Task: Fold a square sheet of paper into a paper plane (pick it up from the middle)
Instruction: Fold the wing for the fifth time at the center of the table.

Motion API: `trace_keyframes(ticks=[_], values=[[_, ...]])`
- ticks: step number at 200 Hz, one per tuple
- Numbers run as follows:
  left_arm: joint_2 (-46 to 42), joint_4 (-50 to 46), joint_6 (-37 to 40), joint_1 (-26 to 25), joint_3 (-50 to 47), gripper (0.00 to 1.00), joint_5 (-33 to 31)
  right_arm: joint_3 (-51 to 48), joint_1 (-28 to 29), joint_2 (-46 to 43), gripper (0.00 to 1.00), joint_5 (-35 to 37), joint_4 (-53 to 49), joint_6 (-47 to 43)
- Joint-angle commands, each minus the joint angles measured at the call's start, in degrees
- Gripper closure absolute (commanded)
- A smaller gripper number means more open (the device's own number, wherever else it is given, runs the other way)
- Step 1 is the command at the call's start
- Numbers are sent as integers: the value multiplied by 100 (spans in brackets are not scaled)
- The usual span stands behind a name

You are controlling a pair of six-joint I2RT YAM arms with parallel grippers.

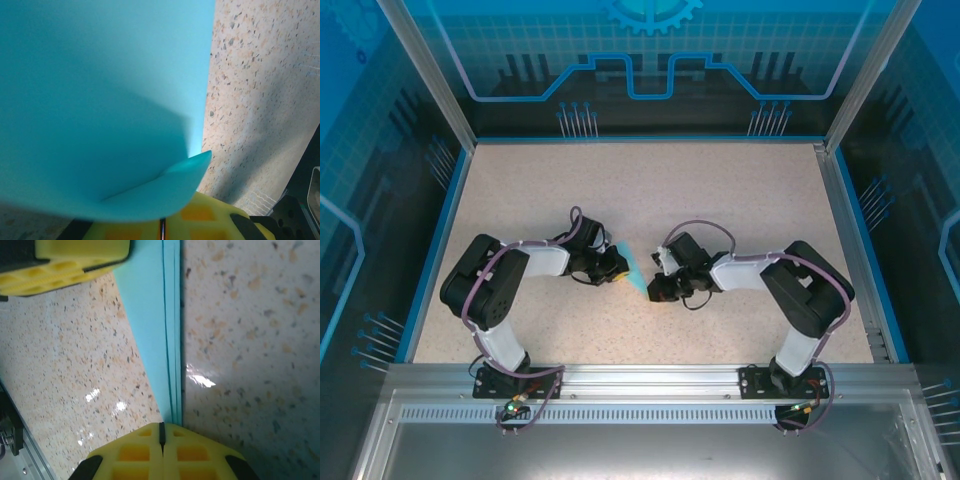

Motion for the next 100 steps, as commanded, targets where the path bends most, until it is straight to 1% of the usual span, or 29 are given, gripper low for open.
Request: trace_keyframes(ticks=[1,24,39,56,67,72,100], values=[[202,-508,114,69,-14,90,-546,-195,-36,-221,96,-61,-933,-129],[220,-475,125,70,-13,90,-469,50,-35,-654,95,-72,-872,-112],[221,-457,141,69,-18,90,-432,216,-39,-768,94,-77,-731,-60],[230,-435,146,67,-12,90,-397,507,-28,-503,94,-37,-742,-77],[233,-437,167,68,4,90,-374,607,-6,-251,93,-167,-674,-50],[232,-436,171,68,6,90,-362,818,23,-130,93,-201,-655,-63],[239,-455,209,63,31,90,-318,1214,97,372,94,-102,-795,-112]])
